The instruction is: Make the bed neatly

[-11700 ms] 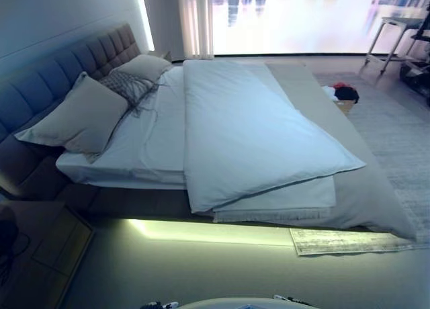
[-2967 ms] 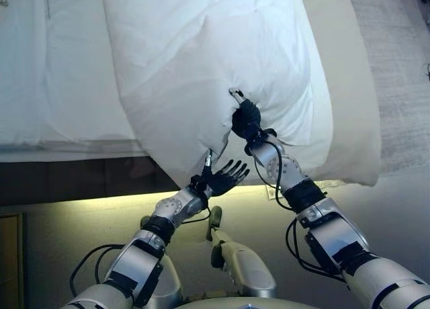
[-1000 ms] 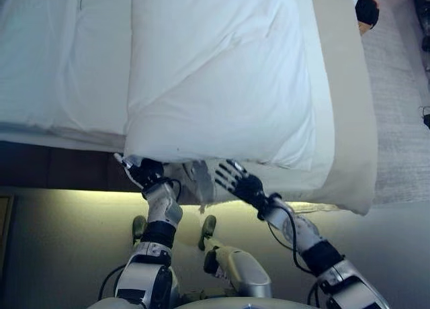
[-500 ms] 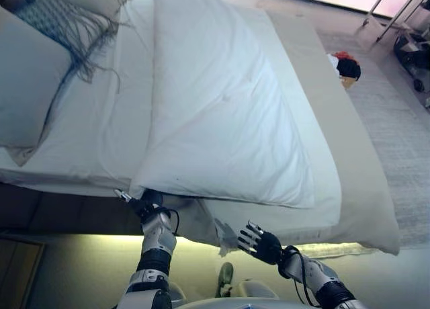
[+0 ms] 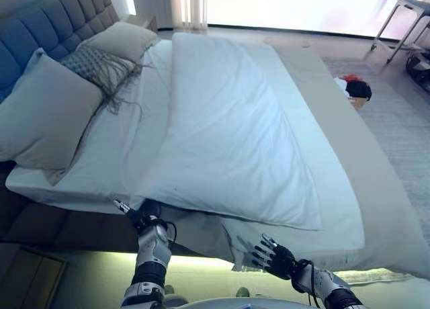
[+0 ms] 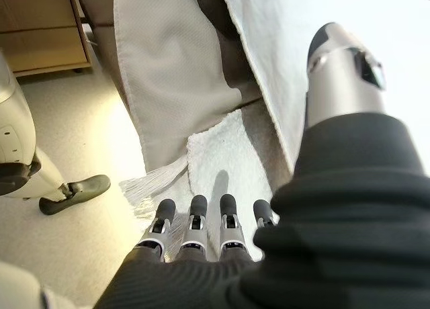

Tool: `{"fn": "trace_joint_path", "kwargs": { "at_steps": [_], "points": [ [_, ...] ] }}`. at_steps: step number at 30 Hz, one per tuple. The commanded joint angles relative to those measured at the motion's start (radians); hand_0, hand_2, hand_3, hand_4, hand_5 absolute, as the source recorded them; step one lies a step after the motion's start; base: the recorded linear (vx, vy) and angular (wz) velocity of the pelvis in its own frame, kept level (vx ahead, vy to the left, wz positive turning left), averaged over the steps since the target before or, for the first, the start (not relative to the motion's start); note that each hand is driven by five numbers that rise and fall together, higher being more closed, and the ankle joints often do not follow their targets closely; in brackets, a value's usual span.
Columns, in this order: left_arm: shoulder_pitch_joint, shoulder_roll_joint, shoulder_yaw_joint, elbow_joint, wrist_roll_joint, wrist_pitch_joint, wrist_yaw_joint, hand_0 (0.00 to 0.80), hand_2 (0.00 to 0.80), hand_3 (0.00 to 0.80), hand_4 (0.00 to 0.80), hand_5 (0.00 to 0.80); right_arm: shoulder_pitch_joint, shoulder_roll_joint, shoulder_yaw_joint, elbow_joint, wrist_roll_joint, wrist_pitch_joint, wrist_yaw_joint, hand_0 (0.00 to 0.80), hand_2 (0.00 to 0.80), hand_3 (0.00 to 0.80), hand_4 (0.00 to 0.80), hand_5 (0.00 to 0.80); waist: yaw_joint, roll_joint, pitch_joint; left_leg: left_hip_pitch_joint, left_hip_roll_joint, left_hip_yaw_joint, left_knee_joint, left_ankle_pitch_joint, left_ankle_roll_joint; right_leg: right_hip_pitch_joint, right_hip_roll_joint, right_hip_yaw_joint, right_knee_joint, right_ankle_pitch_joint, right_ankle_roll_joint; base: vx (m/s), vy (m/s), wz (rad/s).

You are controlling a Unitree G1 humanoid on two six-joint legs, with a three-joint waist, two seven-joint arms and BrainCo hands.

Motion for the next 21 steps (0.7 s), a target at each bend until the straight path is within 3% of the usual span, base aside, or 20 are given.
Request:
{"fn": "trace_joint_path", "kwargs": {
  "at_steps": [1,12,21],
  "points": [
    [0.000,0.314,0.202,-0.111,0.062,-0.097,-0.109,0.000,0.000,0.000,0.000,0.000,-0.033,0.006,-0.051,0.096,-0.008,-0.032,0.032,0.000,0.000,0.000,0.000,0.000,0.105,-0.029,-0.089,-0.017,-0.084,-0.023,-0.001,-0.052,0.032,0.065,-0.145,-0.003,0.005,-0.054,0.102,-0.033,0.039,-0.08],
    [0.094,0.523,0.449,0.037,0.010,-0.124,-0.041,0.000,0.000,0.000,0.000,0.000,-0.055,-0.018,-0.098,0.207,0.024,-0.079,0.040,0.000,0.000,0.000,0.000,0.000,0.173,-0.012,-0.106,-0.033,-0.106,-0.069,-0.001,-0.050,0.049,0.069,-0.157,-0.038,0.005,-0.059,0.111,-0.036,0.034,0.01],
    [0.115,0.736,0.626,0.229,0.010,-0.211,0.190,0.000,0.000,0.000,0.000,0.000,-0.104,-0.063,-0.092,0.306,0.015,-0.105,0.072,0.000,0.000,0.000,0.000,0.000,0.215,0.002,-0.120,-0.058,-0.117,-0.101,-0.001,-0.043,0.050,0.067,-0.164,-0.071,0.005,-0.063,0.127,-0.029,0.064,-0.08]
  ]
}}
